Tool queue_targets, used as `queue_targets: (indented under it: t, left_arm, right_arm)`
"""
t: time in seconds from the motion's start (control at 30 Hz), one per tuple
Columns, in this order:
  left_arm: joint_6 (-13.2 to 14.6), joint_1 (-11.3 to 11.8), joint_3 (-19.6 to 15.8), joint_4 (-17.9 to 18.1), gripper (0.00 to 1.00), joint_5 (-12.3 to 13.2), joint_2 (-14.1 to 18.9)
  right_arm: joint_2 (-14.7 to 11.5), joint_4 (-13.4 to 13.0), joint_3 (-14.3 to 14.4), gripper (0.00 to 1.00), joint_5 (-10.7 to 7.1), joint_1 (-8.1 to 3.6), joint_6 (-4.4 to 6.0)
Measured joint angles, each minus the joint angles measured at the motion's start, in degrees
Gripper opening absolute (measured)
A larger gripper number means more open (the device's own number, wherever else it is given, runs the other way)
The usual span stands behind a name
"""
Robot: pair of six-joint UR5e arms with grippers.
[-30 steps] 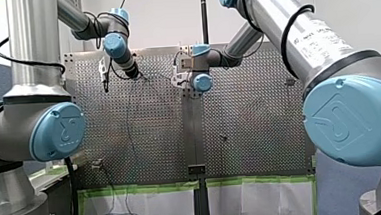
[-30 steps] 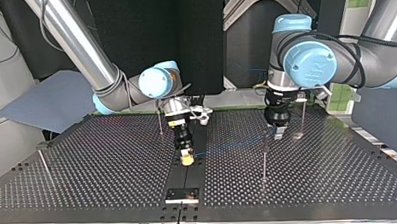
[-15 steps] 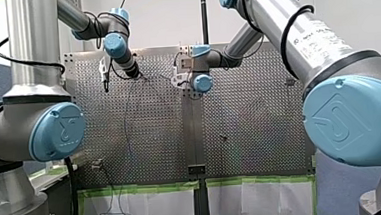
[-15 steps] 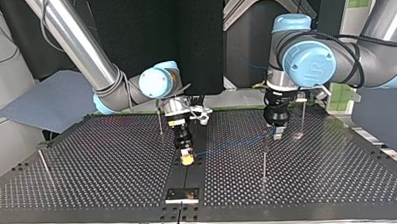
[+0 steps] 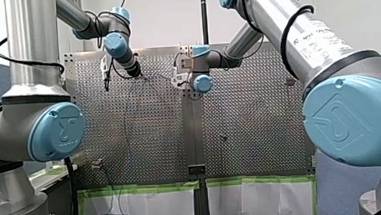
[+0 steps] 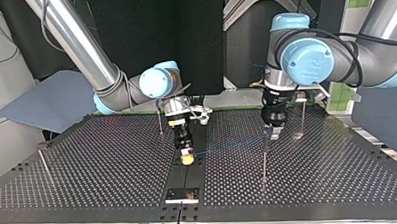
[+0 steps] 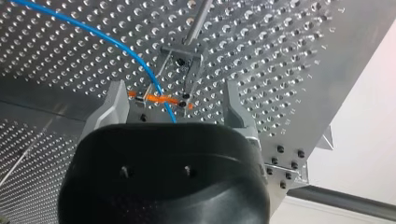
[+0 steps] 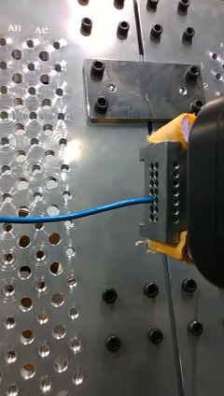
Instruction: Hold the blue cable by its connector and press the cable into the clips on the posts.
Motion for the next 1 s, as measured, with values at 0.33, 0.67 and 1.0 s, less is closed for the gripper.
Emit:
queue_targets:
  t: [0.33, 0.67, 1.0]
  left_arm:
    - [0.1, -1.0, 0.0, 0.1, 1.00, 0.6, 0.0]
    - [0.1, -1.8, 0.0, 0.9, 1.00, 4.4, 0.0]
    - [2.4, -3.0, 0.0, 3.1, 1.00, 7.8, 0.0]
  right_arm:
    - [0.1, -0.1, 0.0, 0.00, 0.06, -0.07, 0.04]
    - [0.2, 0.0, 0.0, 0.00, 0.02, -0.11, 0.10]
    - [0.3, 0.0, 0.0, 0.00, 0.00, 0.02, -0.08]
